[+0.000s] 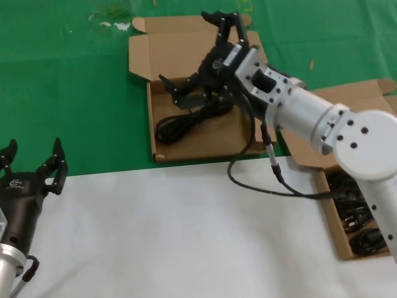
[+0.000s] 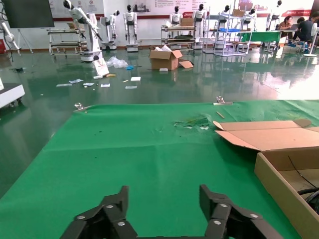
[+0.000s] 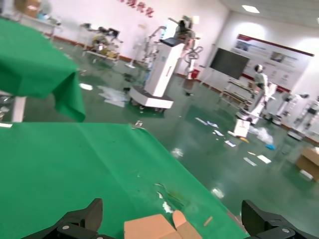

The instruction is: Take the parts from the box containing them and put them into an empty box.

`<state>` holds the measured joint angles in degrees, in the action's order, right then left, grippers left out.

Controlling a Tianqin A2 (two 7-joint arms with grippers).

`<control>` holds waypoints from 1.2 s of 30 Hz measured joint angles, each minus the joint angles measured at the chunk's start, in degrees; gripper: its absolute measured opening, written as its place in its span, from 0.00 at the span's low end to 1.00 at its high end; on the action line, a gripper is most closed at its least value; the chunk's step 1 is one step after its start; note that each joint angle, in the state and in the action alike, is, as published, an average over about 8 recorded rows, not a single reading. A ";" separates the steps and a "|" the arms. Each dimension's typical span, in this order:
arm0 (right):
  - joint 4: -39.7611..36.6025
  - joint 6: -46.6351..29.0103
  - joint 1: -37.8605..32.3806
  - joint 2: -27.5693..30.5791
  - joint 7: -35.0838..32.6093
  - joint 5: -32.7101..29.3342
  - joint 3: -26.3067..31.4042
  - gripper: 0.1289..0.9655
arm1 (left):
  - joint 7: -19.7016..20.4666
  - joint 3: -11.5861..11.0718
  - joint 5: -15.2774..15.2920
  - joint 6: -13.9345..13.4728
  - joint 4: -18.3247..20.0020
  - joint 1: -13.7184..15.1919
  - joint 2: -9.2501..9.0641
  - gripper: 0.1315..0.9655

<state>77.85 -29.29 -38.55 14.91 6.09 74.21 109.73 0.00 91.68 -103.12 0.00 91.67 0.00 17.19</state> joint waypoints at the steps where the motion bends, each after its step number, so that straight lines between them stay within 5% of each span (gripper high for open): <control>1: 0.25 0.53 0.70 0.04 -0.11 0.53 -0.33 1.00 | 0.00 0.00 0.00 0.00 0.00 0.00 0.00 0.35; 22: 5.53 11.73 15.45 0.91 -2.44 11.58 -7.24 1.00 | 0.02 0.00 0.00 0.00 0.00 0.00 0.00 0.87; 36: 9.02 19.12 25.18 1.49 -3.97 18.88 -11.79 1.00 | 0.01 0.00 -0.01 0.00 0.00 0.00 0.00 0.98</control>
<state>86.88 -10.17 -13.37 16.40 2.12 93.10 97.94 0.01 91.67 -103.13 0.00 91.67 0.00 17.19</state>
